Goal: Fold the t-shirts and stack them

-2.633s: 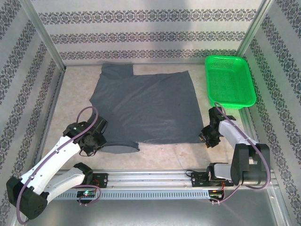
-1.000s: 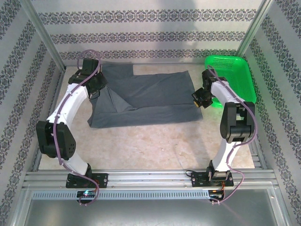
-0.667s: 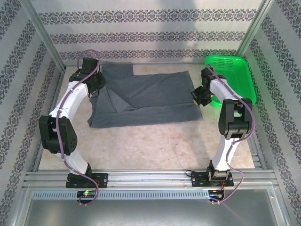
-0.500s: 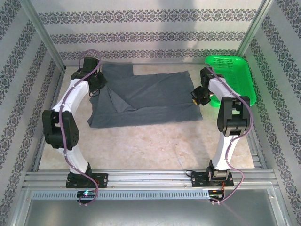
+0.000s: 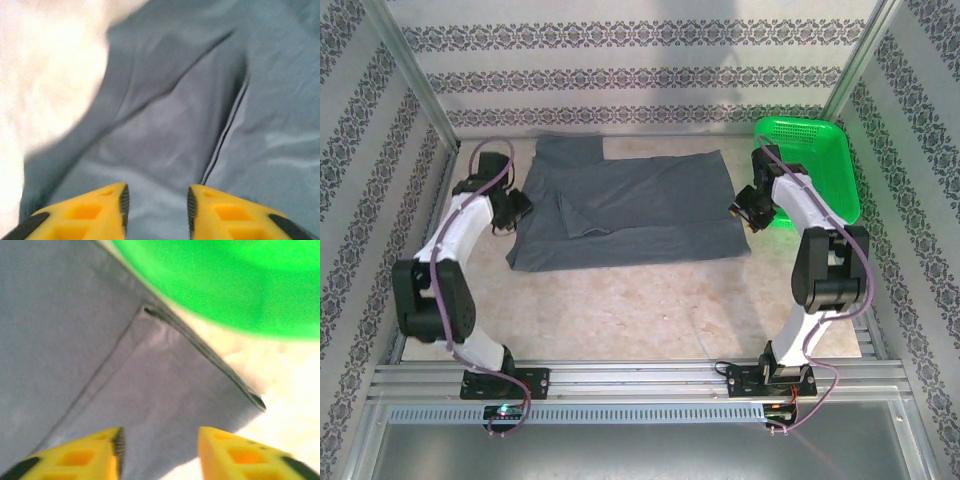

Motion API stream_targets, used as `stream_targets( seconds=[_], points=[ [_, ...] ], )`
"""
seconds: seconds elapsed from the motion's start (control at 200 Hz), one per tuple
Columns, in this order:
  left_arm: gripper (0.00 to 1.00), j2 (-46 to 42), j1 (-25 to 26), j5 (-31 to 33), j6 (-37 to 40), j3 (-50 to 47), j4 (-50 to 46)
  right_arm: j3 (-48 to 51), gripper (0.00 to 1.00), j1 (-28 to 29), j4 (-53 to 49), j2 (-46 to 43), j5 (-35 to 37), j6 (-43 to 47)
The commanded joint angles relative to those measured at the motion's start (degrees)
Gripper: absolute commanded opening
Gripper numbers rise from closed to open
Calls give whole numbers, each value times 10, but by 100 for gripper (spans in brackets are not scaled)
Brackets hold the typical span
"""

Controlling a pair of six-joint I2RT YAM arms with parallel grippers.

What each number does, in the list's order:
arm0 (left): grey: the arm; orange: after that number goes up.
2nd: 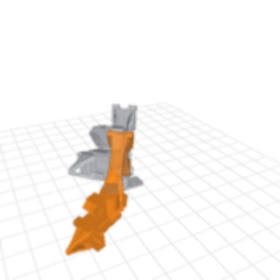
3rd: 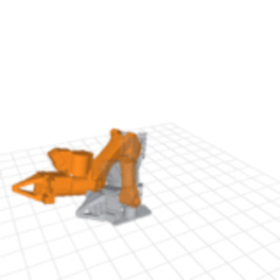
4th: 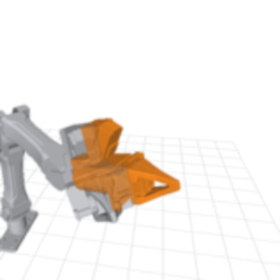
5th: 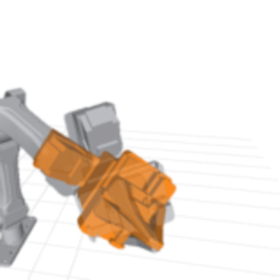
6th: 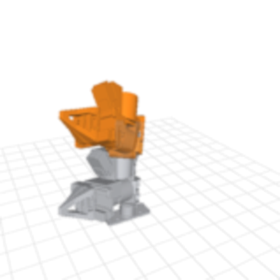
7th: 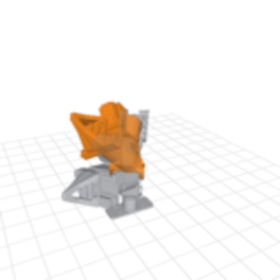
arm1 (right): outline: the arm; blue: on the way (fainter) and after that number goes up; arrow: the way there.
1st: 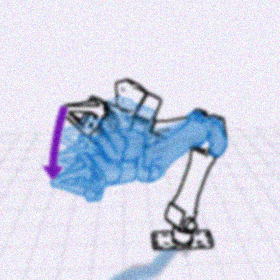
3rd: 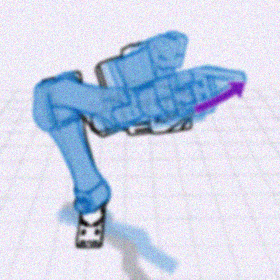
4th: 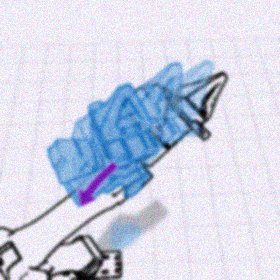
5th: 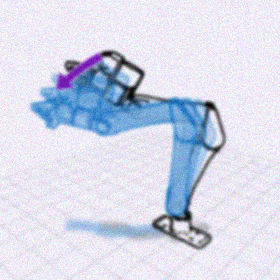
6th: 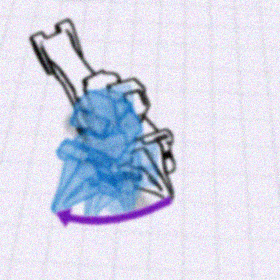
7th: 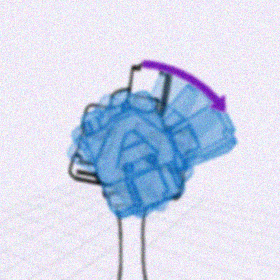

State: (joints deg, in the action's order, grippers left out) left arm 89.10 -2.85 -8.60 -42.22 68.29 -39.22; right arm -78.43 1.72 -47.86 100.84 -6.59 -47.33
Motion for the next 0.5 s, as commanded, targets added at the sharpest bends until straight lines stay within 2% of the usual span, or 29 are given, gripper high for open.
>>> stream_targets(
  seconds=[0.0,0.045,0.16,0.355,0.495],
  points=[
    [24,-11,-1,-54,-59,-90,48,50,34,29,24,-22,3,43],
    [21,-5,0,-66,-73,-110,68,60,31,42,32,-19,0,51],
    [20,35,0,-68,-83,-106,91,62,26,68,36,12,3,57],
    [19,123,0,-25,-83,-69,71,23,26,75,15,97,30,69],
    [18,119,-2,17,-94,-100,33,-14,27,82,-43,148,35,82]
  ],
)
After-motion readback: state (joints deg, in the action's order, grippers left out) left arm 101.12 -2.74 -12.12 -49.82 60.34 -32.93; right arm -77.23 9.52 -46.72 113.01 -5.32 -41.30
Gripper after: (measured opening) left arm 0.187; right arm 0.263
